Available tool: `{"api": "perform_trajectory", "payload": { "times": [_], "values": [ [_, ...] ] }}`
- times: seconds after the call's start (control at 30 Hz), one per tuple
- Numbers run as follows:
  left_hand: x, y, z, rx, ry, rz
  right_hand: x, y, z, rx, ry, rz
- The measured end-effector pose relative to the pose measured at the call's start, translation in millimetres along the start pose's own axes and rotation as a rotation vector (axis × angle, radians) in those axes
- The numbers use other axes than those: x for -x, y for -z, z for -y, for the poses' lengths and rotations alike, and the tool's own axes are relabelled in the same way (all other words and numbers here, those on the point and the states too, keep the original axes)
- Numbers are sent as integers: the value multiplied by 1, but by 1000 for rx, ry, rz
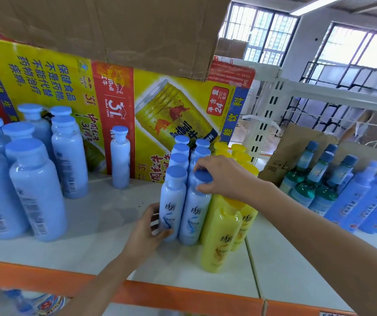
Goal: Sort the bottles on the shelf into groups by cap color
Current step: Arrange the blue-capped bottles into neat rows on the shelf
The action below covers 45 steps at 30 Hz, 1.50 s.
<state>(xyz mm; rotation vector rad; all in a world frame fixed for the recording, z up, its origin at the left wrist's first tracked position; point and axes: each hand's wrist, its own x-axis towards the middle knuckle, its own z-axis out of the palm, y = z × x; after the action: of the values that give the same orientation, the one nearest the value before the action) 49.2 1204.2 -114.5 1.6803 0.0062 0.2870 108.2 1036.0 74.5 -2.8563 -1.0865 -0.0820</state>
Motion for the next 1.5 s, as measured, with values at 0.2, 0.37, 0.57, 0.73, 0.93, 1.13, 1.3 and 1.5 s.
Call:
{"api": "perform_trajectory", "payload": {
  "times": [0.2,0.37,0.57,0.73,0.93,1.13,1.3,1.5],
  "values": [
    [4,-7,-2,4,-5,-45,1,0,0,24,23,11],
    [6,-10,-4,24,-10,-64,1,0,1,36,32,5],
    [7,-10,-5,1,-12,-74,1,0,1,0,34,-1],
    [6,-7,-6,-63,-28,-48,2,1,3,36,25,-9],
    [3,8,-12,-213,39,80,5,7,5,127,39,-87],
    [-14,53,-42,-351,-24,5,-7,17,10,-100,6,-192],
    [-57,82,-69,-388,-37,-247,-43,21,25,-143,-57,-230],
    [-110,103,-60,-509,-34,-463,-78,11,35,-105,-13,-27]
  ]
}}
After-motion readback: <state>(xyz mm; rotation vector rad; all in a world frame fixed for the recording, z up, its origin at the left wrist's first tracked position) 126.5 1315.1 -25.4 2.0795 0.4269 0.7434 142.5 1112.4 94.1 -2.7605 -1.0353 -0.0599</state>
